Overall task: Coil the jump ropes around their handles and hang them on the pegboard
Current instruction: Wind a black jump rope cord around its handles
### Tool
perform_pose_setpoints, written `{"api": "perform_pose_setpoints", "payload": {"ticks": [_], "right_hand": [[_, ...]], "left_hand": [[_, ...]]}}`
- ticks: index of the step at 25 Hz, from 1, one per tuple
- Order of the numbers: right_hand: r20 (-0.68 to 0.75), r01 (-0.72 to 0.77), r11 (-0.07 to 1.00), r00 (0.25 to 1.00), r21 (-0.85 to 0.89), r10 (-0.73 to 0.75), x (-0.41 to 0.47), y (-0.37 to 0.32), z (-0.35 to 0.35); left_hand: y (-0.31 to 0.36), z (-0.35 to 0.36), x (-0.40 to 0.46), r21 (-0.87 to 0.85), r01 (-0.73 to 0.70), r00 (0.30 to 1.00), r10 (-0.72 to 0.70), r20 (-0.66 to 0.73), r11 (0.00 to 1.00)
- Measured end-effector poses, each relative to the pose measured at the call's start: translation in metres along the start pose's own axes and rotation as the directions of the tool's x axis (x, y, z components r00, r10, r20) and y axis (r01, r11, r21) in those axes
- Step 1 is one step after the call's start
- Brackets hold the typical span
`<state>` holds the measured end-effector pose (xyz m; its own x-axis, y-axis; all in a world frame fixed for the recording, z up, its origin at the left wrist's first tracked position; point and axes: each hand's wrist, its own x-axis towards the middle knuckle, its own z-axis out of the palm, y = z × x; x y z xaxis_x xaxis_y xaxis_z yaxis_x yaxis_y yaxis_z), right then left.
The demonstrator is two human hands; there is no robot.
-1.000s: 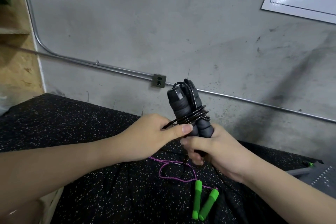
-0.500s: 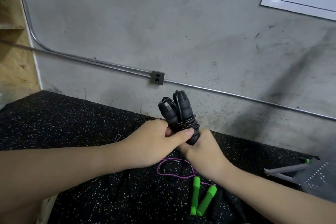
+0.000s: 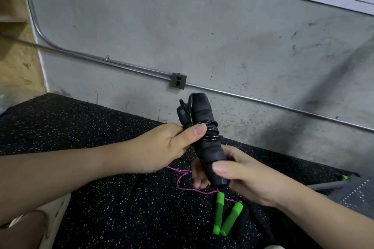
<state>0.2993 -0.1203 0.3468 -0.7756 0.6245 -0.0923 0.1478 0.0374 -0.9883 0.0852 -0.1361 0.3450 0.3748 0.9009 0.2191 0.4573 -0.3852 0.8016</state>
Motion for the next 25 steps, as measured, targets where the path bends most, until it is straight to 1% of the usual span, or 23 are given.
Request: {"api": "perform_pose_setpoints", "payload": {"ticks": [1, 2, 3, 4, 5, 7, 10, 12, 15, 19, 23, 25], "right_hand": [[0.098, -0.011, 0.987, 0.995, 0.160, -0.005, -0.002, 0.000, 0.001], [0.162, -0.035, 0.962, 0.987, 0.270, -0.010, -0.001, 0.001, 0.003], [0.194, -0.054, 0.945, 0.981, 0.323, -0.010, 0.000, 0.000, 0.006], [0.198, -0.061, 0.943, 0.980, 0.327, -0.005, 0.001, -0.001, 0.010], [0.177, -0.060, 0.951, 0.984, 0.303, 0.006, 0.002, -0.003, 0.012], [0.064, -0.052, 0.973, 0.997, 0.223, 0.039, 0.004, -0.007, 0.014], [-0.170, -0.040, 0.992, 0.984, 0.121, 0.060, 0.004, -0.005, 0.013], [-0.255, -0.011, 0.997, 0.967, 0.074, 0.029, 0.004, -0.001, 0.013], [-0.323, 0.038, 0.999, 0.946, -0.007, -0.038, 0.007, 0.001, 0.011], [-0.421, 0.000, 1.000, 0.907, -0.027, -0.012, 0.008, -0.003, 0.007], [-0.439, -0.030, 0.995, 0.898, -0.096, -0.015, 0.009, -0.004, 0.005], [-0.442, -0.027, 0.993, 0.897, -0.114, -0.026, 0.011, -0.007, 0.007]], "left_hand": [[0.002, -0.003, -0.001, -0.025, -0.030, 0.999, 0.031, 0.031, 0.999], [0.008, -0.004, -0.002, -0.018, -0.056, 0.997, 0.057, 0.056, 0.998], [0.013, -0.005, -0.003, -0.002, -0.081, 0.994, 0.081, 0.073, 0.997], [0.016, -0.005, -0.002, 0.002, -0.106, 0.992, 0.105, 0.076, 0.994], [0.018, -0.005, -0.003, -0.014, -0.117, 0.990, 0.118, 0.078, 0.993], [0.010, -0.004, 0.000, -0.006, -0.100, 0.993, 0.100, 0.062, 0.995], [-0.007, -0.003, 0.000, 0.194, 0.034, 0.999, -0.032, -0.011, 0.980], [-0.008, -0.003, -0.001, 0.245, 0.087, 0.996, -0.076, -0.053, 0.966], [-0.007, -0.005, 0.000, 0.228, 0.036, 0.995, -0.013, -0.099, 0.973], [0.004, 0.002, -0.002, 0.202, -0.003, 0.989, 0.033, -0.142, 0.979], [0.013, 0.008, -0.006, 0.263, -0.021, 0.986, 0.064, -0.154, 0.965], [0.016, 0.010, -0.006, 0.263, -0.018, 0.984, 0.064, -0.166, 0.965]]}}
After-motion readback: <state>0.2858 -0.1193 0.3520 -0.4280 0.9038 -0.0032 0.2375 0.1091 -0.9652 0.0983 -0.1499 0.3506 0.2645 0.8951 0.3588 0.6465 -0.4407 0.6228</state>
